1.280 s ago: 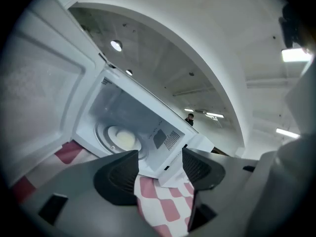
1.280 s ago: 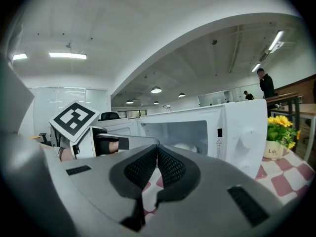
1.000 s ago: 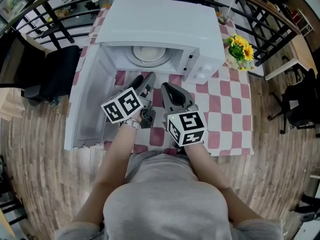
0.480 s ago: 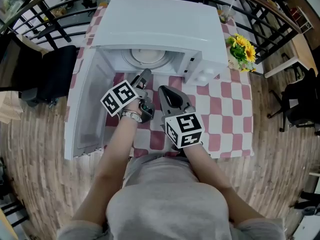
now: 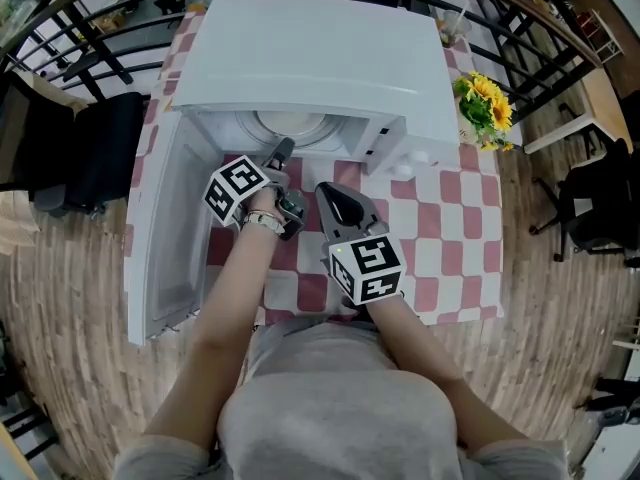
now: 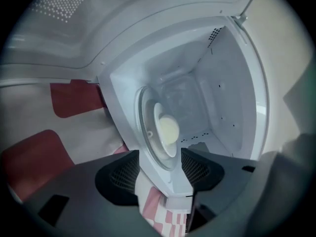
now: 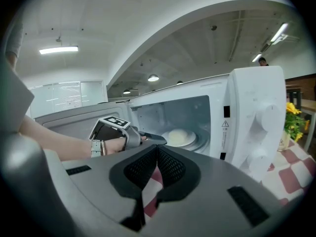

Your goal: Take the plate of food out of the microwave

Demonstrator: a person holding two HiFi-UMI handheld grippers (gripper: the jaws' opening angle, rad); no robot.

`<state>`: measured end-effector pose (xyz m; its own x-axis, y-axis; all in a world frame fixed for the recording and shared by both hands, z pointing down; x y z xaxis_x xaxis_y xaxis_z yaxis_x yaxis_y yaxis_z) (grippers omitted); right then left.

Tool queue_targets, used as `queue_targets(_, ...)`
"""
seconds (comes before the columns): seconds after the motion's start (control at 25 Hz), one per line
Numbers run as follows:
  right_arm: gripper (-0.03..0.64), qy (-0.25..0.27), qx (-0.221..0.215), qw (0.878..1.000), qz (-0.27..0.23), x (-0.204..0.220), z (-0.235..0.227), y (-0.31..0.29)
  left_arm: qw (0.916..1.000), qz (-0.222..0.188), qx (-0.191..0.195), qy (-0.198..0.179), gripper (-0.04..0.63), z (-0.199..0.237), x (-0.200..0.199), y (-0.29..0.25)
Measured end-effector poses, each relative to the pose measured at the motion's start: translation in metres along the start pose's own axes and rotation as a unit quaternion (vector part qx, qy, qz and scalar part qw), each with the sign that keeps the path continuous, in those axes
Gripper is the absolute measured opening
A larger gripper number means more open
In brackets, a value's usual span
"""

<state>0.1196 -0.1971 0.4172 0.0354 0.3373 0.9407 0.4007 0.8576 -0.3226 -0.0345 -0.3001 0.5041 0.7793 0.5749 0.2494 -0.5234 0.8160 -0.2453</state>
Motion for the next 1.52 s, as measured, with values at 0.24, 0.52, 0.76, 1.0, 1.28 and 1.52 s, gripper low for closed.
queue_targets(0.24,0.025,-0.001,-0.002,1.000,0.011,0.006,-0.001,-0.006,0.9988,-0.007,-0.041,0.026,0.262,0.002,-0.006,-0.014)
queue_targets(0.52,0.025,-0.010,0.015,1.000,0.015,0.008,-0.008,-0.008,0.9950,-0.027,-0.079,0.055,0.298,-0.006,-0.006,-0.019)
queue_targets(0.76,0.025,-0.021,0.049,0.998,0.018,0.010,-0.017,-0.006,0.9938,-0.051,-0.049,0.086,0.291,-0.002,-0.004,-0.012)
queue_targets(1.0,0.025,-0.029,0.055,0.998,0.023,0.012,-0.020,-0.007,0.9930,-0.057,-0.043,0.094,0.224,0.000,-0.001,-0.007)
queue_targets(1.28,0.025,-0.033,0.056,0.998,0.027,0.013,-0.021,-0.008,0.9922,-0.051,-0.032,0.110,0.224,-0.007,-0.001,-0.012)
queue_targets(1.52,0.025,-0.039,0.064,0.997,0.032,0.016,-0.025,-0.008,0.9895,-0.014,-0.070,0.126,0.344,-0.004,0.000,-0.015)
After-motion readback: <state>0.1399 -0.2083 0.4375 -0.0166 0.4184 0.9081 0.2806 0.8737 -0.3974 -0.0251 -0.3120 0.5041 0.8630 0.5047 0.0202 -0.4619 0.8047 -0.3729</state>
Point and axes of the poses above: the fingertips, and each gripper's own axes: y backward along the fingers, z to its left, x out of its underside, the point moved 8 cm from there along y, backward along the fingers, and after that the axes turned 8 degrees about x, right-handed, at the moved point
